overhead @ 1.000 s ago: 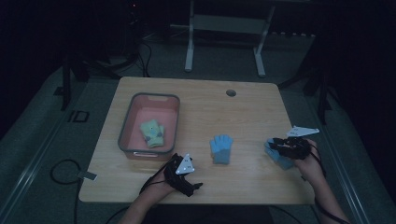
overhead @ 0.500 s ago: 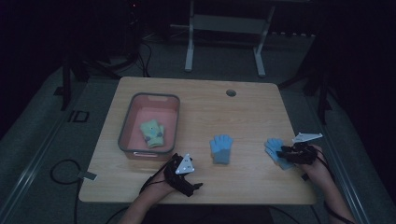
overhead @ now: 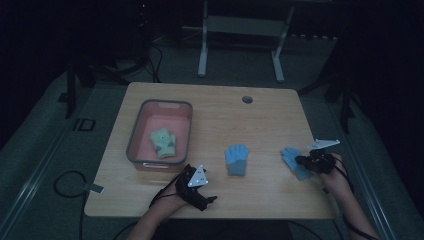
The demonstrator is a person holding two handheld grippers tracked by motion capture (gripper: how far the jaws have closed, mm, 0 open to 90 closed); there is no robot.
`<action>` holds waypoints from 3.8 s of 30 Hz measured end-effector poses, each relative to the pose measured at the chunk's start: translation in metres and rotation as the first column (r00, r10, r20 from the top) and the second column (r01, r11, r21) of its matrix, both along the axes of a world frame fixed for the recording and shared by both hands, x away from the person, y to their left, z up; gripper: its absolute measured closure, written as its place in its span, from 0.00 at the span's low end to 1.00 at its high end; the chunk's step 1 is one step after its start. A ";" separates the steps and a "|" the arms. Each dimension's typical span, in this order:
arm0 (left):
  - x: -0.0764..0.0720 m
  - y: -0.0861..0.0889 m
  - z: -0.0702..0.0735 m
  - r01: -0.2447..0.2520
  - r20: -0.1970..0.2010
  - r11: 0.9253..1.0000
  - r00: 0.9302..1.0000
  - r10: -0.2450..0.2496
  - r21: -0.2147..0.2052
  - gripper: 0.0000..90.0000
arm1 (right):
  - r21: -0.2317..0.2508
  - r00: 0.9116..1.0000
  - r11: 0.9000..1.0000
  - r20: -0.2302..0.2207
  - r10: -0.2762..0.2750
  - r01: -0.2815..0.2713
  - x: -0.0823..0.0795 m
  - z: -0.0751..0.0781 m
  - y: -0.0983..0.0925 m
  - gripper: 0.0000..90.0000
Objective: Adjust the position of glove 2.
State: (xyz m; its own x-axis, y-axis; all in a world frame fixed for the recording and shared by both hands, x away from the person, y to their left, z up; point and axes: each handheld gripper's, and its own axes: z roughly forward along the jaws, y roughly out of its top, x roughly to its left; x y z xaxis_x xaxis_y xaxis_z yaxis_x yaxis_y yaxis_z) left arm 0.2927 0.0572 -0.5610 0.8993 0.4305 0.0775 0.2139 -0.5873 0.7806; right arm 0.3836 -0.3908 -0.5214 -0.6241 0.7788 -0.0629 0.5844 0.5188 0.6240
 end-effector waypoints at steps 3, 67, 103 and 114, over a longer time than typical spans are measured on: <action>0.000 0.000 0.000 0.000 0.003 1.000 1.000 0.000 -0.002 0.02 | 0.046 0.999 0.999 0.031 -0.015 0.014 -0.003 0.018 0.009 0.94; -0.002 0.001 0.002 0.012 0.015 0.999 1.000 -0.012 -0.030 0.02 | 0.173 0.956 0.941 -0.015 -0.294 0.292 -0.007 0.006 0.073 0.75; -0.002 -0.002 0.000 0.019 0.003 1.000 1.000 -0.019 -0.009 0.02 | 0.043 0.998 0.999 -0.057 -0.020 0.023 -0.007 -0.016 0.049 0.90; -0.001 -0.001 0.000 0.019 0.002 1.000 1.000 -0.019 -0.009 0.02 | 0.057 0.999 0.997 -0.010 -0.044 0.045 -0.009 0.014 0.054 0.94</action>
